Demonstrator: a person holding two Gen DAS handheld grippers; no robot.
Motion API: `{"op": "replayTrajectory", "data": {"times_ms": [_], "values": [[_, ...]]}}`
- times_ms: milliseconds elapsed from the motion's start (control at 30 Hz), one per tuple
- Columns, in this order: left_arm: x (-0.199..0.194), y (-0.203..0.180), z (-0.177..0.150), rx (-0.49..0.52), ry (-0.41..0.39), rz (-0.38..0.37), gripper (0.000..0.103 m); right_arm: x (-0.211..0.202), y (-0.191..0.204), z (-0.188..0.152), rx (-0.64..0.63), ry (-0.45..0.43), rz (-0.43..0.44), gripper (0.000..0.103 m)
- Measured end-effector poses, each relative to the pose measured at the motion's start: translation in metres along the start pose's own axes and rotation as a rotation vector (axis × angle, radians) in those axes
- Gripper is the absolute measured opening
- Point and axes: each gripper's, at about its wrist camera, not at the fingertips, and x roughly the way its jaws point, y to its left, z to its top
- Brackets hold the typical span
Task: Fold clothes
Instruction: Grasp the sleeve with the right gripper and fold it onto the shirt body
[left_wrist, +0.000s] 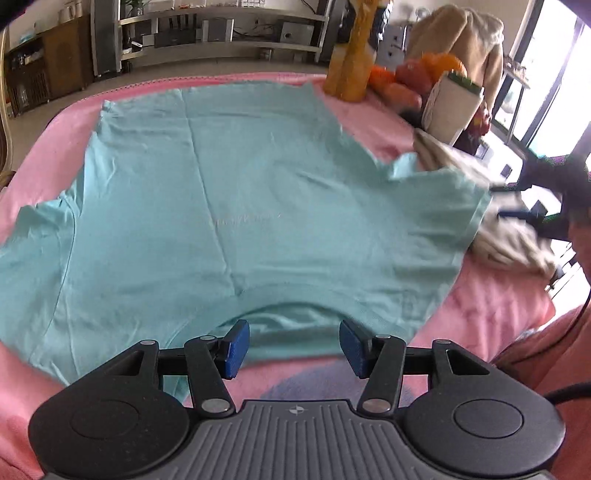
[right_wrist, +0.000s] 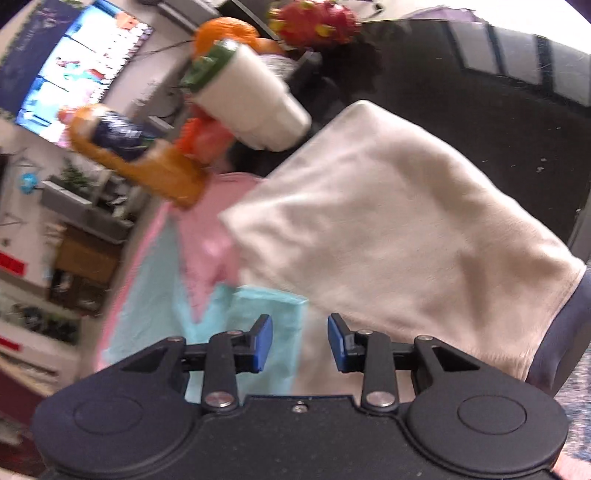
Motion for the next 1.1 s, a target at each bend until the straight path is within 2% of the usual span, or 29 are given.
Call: {"op": "replayTrajectory", "data": {"times_ms": [67,100,133,167,233,367,500,633,733,767,800,833,900,967,1033,1067,1100], "values": [[0.002,0.005,-0.001,-0.018,0.001,0.0,0.054,0.005,0.008,0.0,-0.031,-0.019,0.0,0.034],[0.002,0.008,-0.002,-0.03,0.0,0.0,0.054,0.009,0.012,0.0,-0.048,-0.021,-0.006,0.028],[0.001,0.01,-0.001,-0.035,-0.005,0.003,0.054,0.014,0.015,0.0,-0.064,-0.014,-0.013,0.011],[0.0,0.011,-0.001,-0.04,-0.01,0.008,0.055,0.018,0.018,-0.001,-0.082,-0.007,-0.022,0.005],[-0.004,0.014,-0.001,-0.045,-0.027,0.02,0.055,0.017,0.027,-0.006,-0.128,-0.035,-0.038,0.003],[-0.012,0.021,0.0,-0.043,-0.068,0.051,0.056,-0.004,0.052,-0.019,-0.257,-0.139,0.035,0.002],[-0.019,0.03,0.0,-0.076,-0.084,0.064,0.056,-0.009,0.098,-0.055,-0.535,-0.164,0.138,0.002],[-0.023,0.039,0.001,-0.105,-0.097,0.088,0.056,0.003,0.143,-0.112,-0.865,-0.08,0.184,0.002],[-0.026,0.046,0.0,-0.127,-0.103,0.104,0.056,0.019,0.162,-0.159,-1.118,0.026,0.169,0.003],[-0.027,0.048,0.0,-0.138,-0.102,0.106,0.056,0.025,0.164,-0.172,-1.19,0.078,0.152,0.006],[-0.027,0.051,0.0,-0.148,-0.101,0.108,0.056,0.028,0.165,-0.179,-1.23,0.122,0.14,0.017],[-0.027,0.053,-0.001,-0.156,-0.101,0.109,0.056,0.029,0.164,-0.184,-1.252,0.152,0.131,0.028],[-0.027,0.056,-0.001,-0.171,-0.099,0.107,0.057,0.022,0.161,-0.178,-1.226,0.141,0.143,0.033],[-0.025,0.058,0.0,-0.18,-0.093,0.105,0.057,0.011,0.153,-0.149,-1.066,0.089,0.168,0.039],[-0.023,0.057,-0.001,-0.181,-0.085,0.103,0.057,0.009,0.137,-0.115,-0.86,0.038,0.144,0.038],[-0.021,0.057,-0.001,-0.178,-0.081,0.103,0.057,0.013,0.128,-0.102,-0.781,0.039,0.121,0.033],[-0.02,0.056,-0.002,-0.176,-0.076,0.102,0.057,0.018,0.121,-0.093,-0.716,0.056,0.099,0.02]]}}
